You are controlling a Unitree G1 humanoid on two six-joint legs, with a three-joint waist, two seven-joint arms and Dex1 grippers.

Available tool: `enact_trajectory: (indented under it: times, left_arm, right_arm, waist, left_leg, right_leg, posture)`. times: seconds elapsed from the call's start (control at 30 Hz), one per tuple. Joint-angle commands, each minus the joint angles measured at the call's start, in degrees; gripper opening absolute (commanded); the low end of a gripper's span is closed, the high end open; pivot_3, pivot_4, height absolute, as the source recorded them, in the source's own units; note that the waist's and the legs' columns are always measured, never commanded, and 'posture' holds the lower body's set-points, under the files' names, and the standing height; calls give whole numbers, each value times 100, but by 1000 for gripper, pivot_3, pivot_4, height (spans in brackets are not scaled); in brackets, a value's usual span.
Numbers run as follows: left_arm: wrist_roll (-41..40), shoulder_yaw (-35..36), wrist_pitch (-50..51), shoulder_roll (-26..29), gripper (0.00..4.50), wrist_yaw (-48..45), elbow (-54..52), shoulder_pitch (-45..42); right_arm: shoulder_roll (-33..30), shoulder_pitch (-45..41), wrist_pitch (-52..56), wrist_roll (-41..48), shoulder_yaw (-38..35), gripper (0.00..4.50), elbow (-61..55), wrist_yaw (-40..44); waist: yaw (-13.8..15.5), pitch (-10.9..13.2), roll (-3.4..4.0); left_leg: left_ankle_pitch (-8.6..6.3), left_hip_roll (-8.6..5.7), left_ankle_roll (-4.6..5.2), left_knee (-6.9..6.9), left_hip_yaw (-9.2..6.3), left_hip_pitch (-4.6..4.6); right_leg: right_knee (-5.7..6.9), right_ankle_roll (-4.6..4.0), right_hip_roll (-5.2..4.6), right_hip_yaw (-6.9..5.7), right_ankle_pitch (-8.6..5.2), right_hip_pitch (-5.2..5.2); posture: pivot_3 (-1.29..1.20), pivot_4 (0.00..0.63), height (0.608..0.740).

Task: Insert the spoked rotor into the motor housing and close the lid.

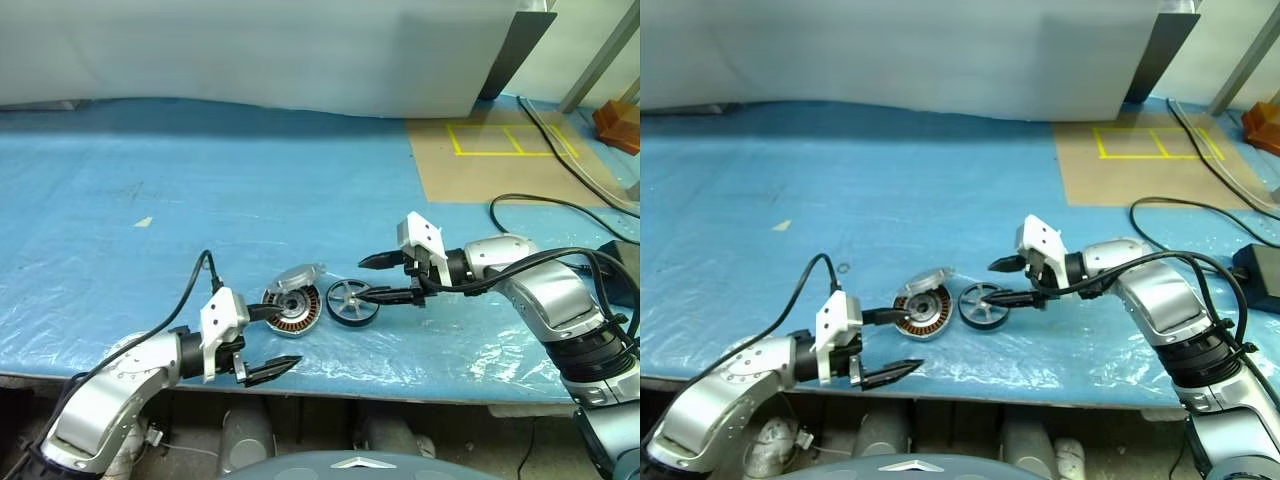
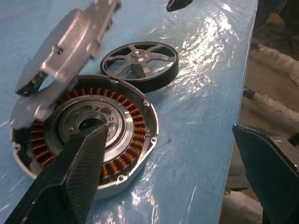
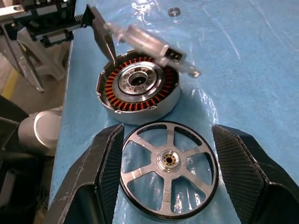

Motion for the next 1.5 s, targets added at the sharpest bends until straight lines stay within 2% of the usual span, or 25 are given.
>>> enact_trajectory:
  times: [0.03,0.17,0.37,0.5,0.73,0.8,0.97,1.07,1.13,1.27,1.4,1.5]
  left_arm:
    - [185,-127,-338,-192,4500,31,250,-342]
    - [123,81,-389,-449,4500,157,591,-937]
    - [-361,460,-78,-495,4500,111,695,-1429]
    - [-630,579,141,-521,4500,116,697,-1556]
    - [-645,573,230,-507,4500,175,620,-1577]
    - [-817,616,406,-435,4500,133,463,-1518]
    - [-951,747,469,233,4500,-443,169,-1072]
    - [-545,1068,-12,871,4500,-909,624,-644]
    - [-441,1255,-236,1025,4500,-958,902,-565]
    - [61,1818,-626,899,4500,-60,2052,-1198]
    - [29,1845,-508,1028,4500,-342,2245,-1063]
    - [222,1915,-781,752,4500,3,2621,-1213]
  right_arm:
    - [4,128,-17,69,-188,3127,-189,-78]
    - [41,263,50,124,-260,3127,-329,-200]
    - [123,403,276,262,-386,3127,-509,-403]
    - [166,444,360,299,-381,3127,-590,-488]
    - [211,428,446,348,-368,3127,-625,-572]
    - [191,404,454,361,-355,3127,-620,-535]
    - [136,374,534,470,-326,3127,-642,-362]
    - [157,306,435,385,-263,3127,-543,-313]
    - [183,275,375,338,-239,3127,-479,-303]
    - [322,252,286,258,-192,3127,-368,-400]
    - [487,314,359,334,-216,3127,-358,-530]
    - [643,331,249,283,-335,3127,-282,-755]
  waist:
    - [2,0,0]
    - [0,0,0]
    - [-6,0,0]
    - [4,0,1]
    - [2,0,0]
    - [2,0,0]
    - [-12,1,2]
    - [-17,2,1]
    - [-12,2,2]
    - [57,3,0]
    - [15,2,-2]
    - [-5,2,-2]
  left_leg:
    - [0,0,0,3,0,0]
    - [0,0,0,13,0,0]
    - [1,-1,1,12,0,-3]
    - [1,-2,0,11,-1,-5]
    - [1,-2,0,11,-1,-5]
    - [1,-2,0,11,-1,-5]
    - [1,0,0,1,0,-3]
    - [1,0,0,-2,0,-3]
    - [0,1,0,-4,1,-1]
    - [0,-3,1,4,0,-3]
    - [1,-7,0,7,1,-4]
    - [1,-3,0,-4,1,-8]
  right_leg:
    - [3,0,-1,2,0,0]
    - [13,0,0,4,0,-1]
    - [14,0,2,3,0,-7]
    - [14,0,0,2,0,-6]
    - [14,0,0,2,0,-6]
    - [13,0,-1,2,0,-6]
    - [7,0,5,1,0,-9]
    - [5,-1,4,0,-1,-10]
    - [4,-1,6,0,-1,-11]
    - [4,0,-3,-1,-2,-4]
    - [3,0,-4,-2,-1,-5]
    - [0,0,0,-3,0,-14]
  posture:
    - [0,150,740]
    - [0,150,740]
    - [0,150,740]
    - [0,150,740]
    - [0,150,740]
    - [0,150,740]
    - [0,150,740]
    - [0,150,740]
    - [0,150,740]
    - [0,150,740]
    - [0,150,740]
    - [0,150,740]
